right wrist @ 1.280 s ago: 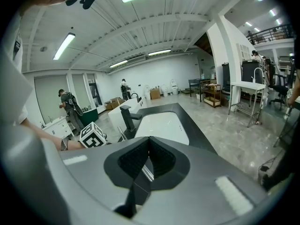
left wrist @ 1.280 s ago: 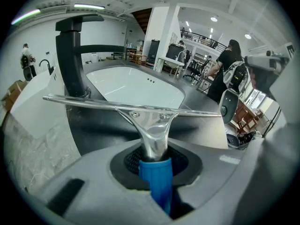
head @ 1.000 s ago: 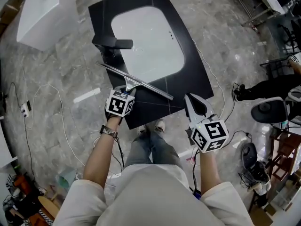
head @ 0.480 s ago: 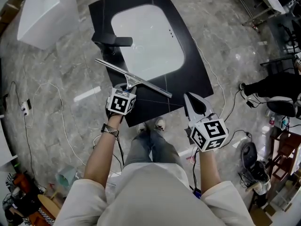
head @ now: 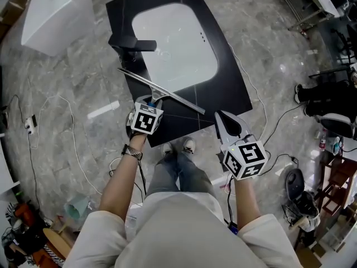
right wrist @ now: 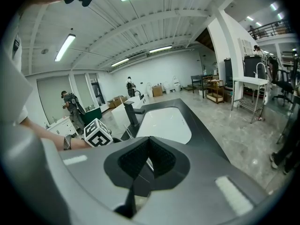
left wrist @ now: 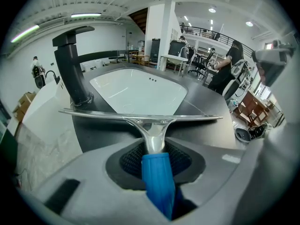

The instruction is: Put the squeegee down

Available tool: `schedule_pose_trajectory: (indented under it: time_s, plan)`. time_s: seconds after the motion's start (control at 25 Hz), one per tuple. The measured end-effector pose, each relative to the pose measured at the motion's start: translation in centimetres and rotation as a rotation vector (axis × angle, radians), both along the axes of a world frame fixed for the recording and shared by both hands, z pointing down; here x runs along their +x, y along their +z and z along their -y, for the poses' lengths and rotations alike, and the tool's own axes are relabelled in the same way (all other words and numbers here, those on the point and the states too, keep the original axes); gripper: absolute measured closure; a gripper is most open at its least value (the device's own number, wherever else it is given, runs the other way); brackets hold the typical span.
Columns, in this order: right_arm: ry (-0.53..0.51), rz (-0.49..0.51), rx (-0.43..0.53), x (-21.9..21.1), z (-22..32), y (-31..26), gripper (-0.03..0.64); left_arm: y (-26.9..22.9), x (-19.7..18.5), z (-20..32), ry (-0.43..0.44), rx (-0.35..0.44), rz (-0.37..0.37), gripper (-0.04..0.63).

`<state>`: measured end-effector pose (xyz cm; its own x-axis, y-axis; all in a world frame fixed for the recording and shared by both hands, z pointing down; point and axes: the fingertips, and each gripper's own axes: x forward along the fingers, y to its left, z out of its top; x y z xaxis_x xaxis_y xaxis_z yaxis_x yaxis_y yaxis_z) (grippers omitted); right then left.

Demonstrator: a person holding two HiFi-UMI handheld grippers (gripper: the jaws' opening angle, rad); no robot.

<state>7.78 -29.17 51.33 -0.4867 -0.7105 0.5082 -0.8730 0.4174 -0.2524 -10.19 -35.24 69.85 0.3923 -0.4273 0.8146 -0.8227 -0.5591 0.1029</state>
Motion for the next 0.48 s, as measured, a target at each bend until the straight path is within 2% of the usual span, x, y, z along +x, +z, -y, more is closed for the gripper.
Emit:
schedule_pose_trajectory:
  time_s: [0.28, 0.48]
  plan:
    - [-0.002, 0.001, -0.005, 0.27, -0.41, 0.17, 0.609, 0.06, 0.13, -0.19, 0.009, 0.005, -0.003, 0.465]
    - [-0.001, 0.003, -0.008, 0.57, -0.78, 0.16, 0.609, -0.79, -0.38, -0.41, -0.022, 0.015, -0.013, 0.379]
